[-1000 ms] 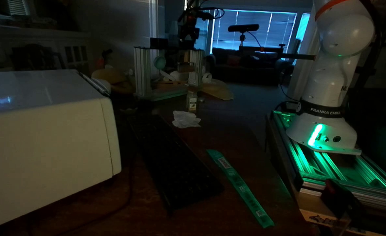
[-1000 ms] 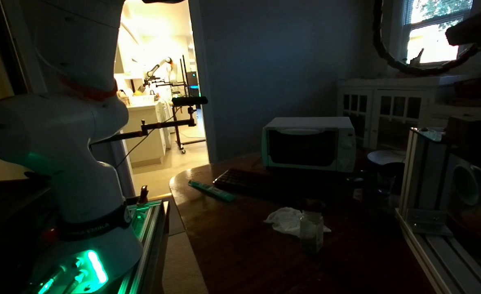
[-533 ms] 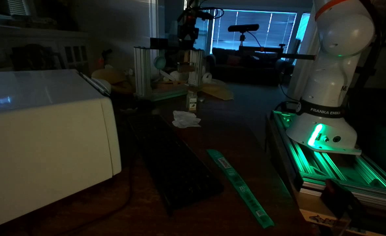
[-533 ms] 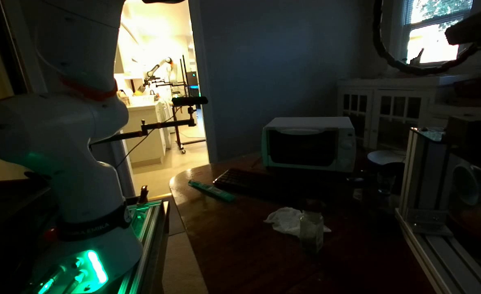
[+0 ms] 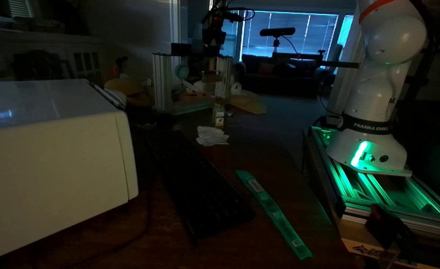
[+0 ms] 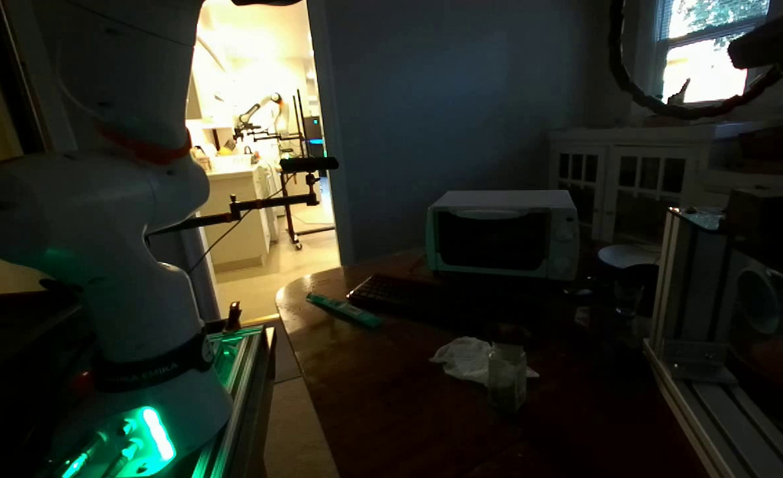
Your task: Pick up the roller and then move it around on the keyboard
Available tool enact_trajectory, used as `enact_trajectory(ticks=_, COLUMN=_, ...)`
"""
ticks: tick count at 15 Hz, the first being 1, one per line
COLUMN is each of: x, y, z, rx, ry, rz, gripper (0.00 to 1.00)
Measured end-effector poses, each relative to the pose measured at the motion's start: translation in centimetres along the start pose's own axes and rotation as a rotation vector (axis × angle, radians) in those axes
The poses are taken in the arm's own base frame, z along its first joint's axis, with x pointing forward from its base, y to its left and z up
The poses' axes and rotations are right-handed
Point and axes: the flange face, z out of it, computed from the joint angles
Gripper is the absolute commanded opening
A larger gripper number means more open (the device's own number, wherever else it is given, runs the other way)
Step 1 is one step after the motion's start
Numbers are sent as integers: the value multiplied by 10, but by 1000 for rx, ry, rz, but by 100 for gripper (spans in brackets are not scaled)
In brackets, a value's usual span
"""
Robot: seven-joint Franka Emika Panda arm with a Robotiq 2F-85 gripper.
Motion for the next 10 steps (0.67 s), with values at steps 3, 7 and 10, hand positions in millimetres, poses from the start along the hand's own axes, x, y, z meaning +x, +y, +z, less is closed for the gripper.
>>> enact_trajectory(ticks=3, x=0, y=-1, z=0, rx=1, ry=0, rz=-2, gripper=66)
enact_trajectory(ticks=7, x=0, y=1, z=0, rx=0, ry=1, rz=0, gripper=55)
enact_trajectory(ticks=10, x=0, y=4, z=0, rx=2, ry=-1, rz=5, gripper=47)
